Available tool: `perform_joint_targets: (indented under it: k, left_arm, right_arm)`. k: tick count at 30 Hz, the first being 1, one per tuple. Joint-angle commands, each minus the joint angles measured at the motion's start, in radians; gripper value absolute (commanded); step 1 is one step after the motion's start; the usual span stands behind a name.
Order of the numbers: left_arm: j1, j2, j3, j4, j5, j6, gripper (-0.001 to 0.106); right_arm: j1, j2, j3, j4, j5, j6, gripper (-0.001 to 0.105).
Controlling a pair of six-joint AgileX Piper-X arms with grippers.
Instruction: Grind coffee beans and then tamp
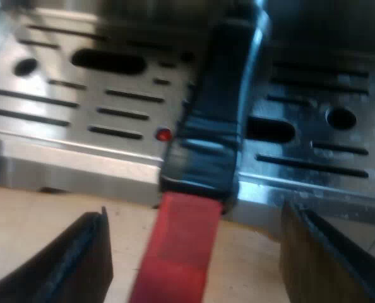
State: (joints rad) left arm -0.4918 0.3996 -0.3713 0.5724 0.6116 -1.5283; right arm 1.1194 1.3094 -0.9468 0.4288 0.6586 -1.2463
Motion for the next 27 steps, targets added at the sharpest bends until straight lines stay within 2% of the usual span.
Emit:
perform_joint_targets:
  k: [1, 17, 20, 27]
  left_arm:
    - [-0.005, 0.001, -0.003, -0.018, -0.009, 0.001, 0.063]
    - [-0.005, 0.001, -0.003, -0.018, -0.009, 0.001, 0.063]
    - [-0.005, 0.001, -0.003, -0.018, -0.009, 0.001, 0.063]
    - [-0.005, 0.001, -0.003, -0.018, -0.009, 0.001, 0.063]
  right_arm:
    - [-0.017, 0.012, -0.008, 0.009, -0.016, 0.014, 0.060]
    - [-0.085, 0.068, -0.011, -0.004, -0.120, 0.023, 0.060]
    - [-0.117, 0.068, -0.022, 0.006, -0.170, 0.046, 0.060]
    - [-0.119, 0.069, -0.039, 0.034, -0.179, 0.046, 0.057]
